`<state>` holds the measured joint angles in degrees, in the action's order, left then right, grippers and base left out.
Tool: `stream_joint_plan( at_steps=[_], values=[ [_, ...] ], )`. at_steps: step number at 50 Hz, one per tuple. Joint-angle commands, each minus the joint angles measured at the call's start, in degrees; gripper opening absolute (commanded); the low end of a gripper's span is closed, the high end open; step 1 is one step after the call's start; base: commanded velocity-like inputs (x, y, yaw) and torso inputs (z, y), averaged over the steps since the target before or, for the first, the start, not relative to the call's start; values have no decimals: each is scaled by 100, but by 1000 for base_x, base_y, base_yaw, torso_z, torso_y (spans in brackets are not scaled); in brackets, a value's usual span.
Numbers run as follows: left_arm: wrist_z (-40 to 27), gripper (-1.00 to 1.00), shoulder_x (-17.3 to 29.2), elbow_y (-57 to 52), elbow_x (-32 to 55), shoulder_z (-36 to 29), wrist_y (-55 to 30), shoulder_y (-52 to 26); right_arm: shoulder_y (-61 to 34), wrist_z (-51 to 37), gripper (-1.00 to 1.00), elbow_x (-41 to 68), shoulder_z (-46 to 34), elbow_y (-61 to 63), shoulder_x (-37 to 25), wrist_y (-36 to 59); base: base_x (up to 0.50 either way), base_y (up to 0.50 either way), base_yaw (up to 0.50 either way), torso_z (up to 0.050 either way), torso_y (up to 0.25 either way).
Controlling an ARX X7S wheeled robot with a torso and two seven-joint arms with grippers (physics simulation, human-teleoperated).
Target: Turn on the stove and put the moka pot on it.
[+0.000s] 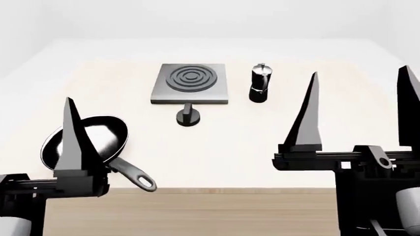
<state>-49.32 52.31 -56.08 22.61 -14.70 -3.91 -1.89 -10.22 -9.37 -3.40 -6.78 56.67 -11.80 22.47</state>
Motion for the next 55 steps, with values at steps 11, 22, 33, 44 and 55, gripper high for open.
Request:
stream_joint_plan(
  at_steps=[11, 22, 33, 44, 55],
  values=[
    [-34, 100, 58, -40, -16, -32, 7, -6, -33, -76, 100, 100, -38, 57, -70, 67, 0, 442, 0, 0, 0],
    [-37, 100, 67, -19, -2, -36, 41, 0, 69, -103, 100, 254, -2, -27, -73, -63, 0, 58, 0, 0, 0],
    [-50, 100, 88, -35, 23, -46, 19, -18, 9, -130, 100, 265, -42, 11, -107, 36, 30, 0, 0, 0, 0],
    [-70, 100, 104, -69, 39, -73, -32, -58, 58, -179, 100, 291, -48, -18, -150, -41, 125, 0, 0, 0, 0],
    [-77, 100, 116, -64, 32, -93, -20, -61, 44, -217, 100, 330, -62, -8, -176, -26, 148, 0, 0, 0, 0]
  ],
)
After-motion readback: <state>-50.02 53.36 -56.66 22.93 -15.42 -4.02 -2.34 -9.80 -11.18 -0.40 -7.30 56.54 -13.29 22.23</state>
